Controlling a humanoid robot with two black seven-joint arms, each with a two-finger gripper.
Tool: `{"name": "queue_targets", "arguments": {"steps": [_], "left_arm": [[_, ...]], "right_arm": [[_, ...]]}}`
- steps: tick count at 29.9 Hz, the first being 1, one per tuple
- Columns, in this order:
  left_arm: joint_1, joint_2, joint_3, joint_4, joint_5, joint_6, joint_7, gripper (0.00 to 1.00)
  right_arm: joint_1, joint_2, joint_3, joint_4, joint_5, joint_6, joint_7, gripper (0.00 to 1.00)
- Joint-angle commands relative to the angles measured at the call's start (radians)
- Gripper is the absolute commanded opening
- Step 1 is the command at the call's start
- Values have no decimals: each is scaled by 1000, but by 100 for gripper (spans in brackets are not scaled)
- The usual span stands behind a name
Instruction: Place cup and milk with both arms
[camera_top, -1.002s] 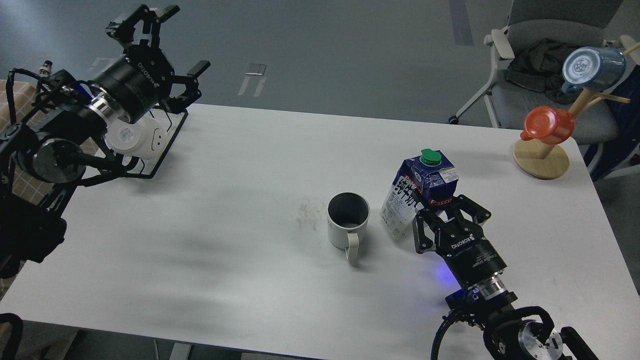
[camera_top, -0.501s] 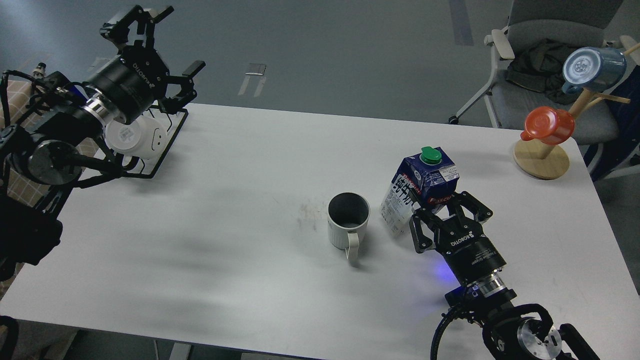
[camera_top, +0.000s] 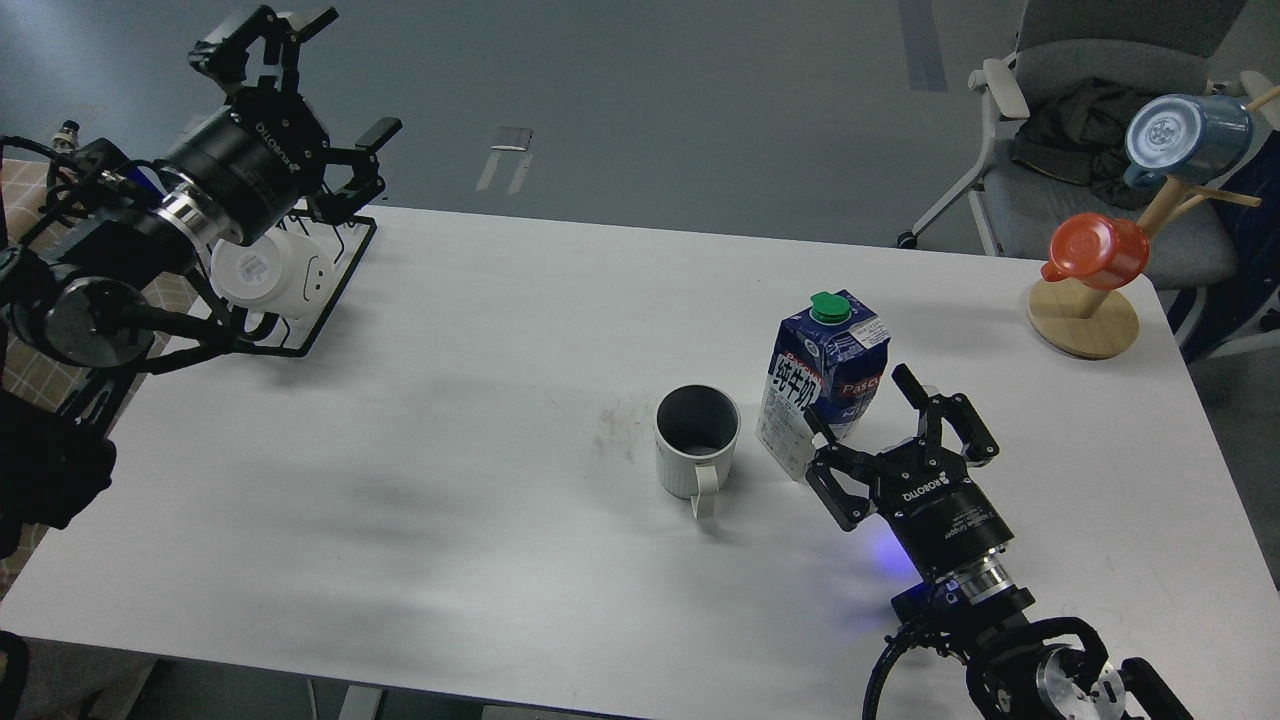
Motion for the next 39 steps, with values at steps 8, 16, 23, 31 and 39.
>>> {"name": "queue_targets", "arguments": {"steps": [8, 16, 23, 31, 39], "left_arm": [[-4, 4, 1, 0, 0, -1, 0, 98], [-7, 2, -2, -2, 0, -1, -1, 98], [-15, 4, -2, -22, 2, 1, -12, 98], [-37, 4, -4, -20, 0, -5, -17, 98], [-64, -7, -10, -5, -2, -13, -43, 98]], "right_arm": [[-103, 0, 102, 1, 0, 0, 4, 100], [-116, 0, 232, 2, 0, 0, 6, 100], [2, -78, 314, 1, 0, 0, 6, 100], [228, -213, 338, -96, -9, 0, 6, 100], [499, -274, 335, -174, -34, 0, 0, 99]]}}
